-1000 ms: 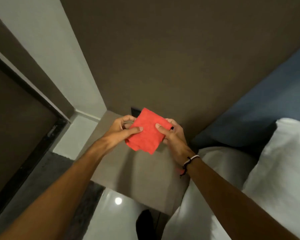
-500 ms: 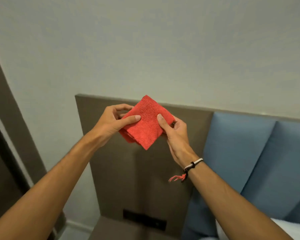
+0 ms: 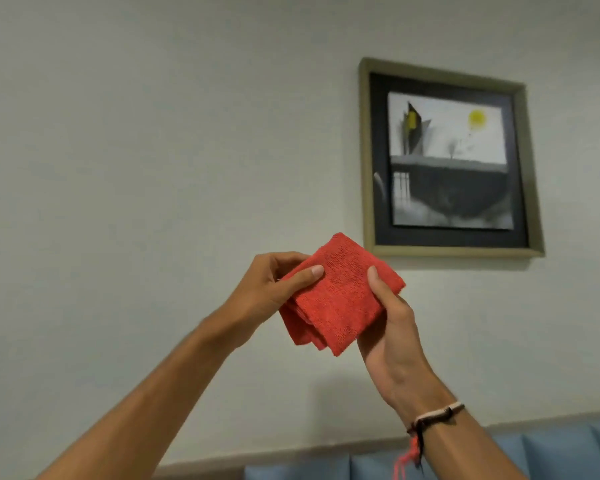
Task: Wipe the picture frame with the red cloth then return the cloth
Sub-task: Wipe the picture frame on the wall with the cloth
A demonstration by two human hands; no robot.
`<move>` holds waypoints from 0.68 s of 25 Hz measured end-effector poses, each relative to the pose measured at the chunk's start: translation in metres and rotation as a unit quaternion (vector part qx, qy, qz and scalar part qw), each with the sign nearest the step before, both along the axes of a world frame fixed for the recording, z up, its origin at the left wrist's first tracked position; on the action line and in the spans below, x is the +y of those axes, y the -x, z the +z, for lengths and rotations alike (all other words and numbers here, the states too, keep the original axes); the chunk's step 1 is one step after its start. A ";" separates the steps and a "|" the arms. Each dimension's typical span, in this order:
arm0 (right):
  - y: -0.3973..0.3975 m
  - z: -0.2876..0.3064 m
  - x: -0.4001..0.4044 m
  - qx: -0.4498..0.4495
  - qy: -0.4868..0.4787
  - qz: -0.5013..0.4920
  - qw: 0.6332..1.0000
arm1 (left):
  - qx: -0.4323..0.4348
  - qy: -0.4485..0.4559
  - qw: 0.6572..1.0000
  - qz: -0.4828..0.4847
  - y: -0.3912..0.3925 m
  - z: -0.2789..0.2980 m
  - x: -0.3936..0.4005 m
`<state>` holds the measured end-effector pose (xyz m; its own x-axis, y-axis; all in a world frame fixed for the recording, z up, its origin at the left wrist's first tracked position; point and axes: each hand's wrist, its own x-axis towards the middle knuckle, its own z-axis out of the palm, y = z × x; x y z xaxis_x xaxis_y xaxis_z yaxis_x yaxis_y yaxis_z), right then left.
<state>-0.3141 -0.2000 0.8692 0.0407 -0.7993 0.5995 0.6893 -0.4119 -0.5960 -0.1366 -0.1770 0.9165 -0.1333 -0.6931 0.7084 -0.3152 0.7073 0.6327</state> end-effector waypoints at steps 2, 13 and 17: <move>0.023 0.014 -0.009 -0.022 -0.020 -0.012 0.999 | -0.024 0.013 1.000 -0.009 0.032 0.019 -0.023; 0.119 0.080 -0.101 -0.150 -0.055 -0.278 0.947 | -0.306 0.424 0.751 0.403 0.055 0.219 -0.154; 0.128 0.127 -0.136 -0.128 0.090 -0.484 0.861 | -0.431 0.433 0.612 0.502 0.069 0.293 -0.189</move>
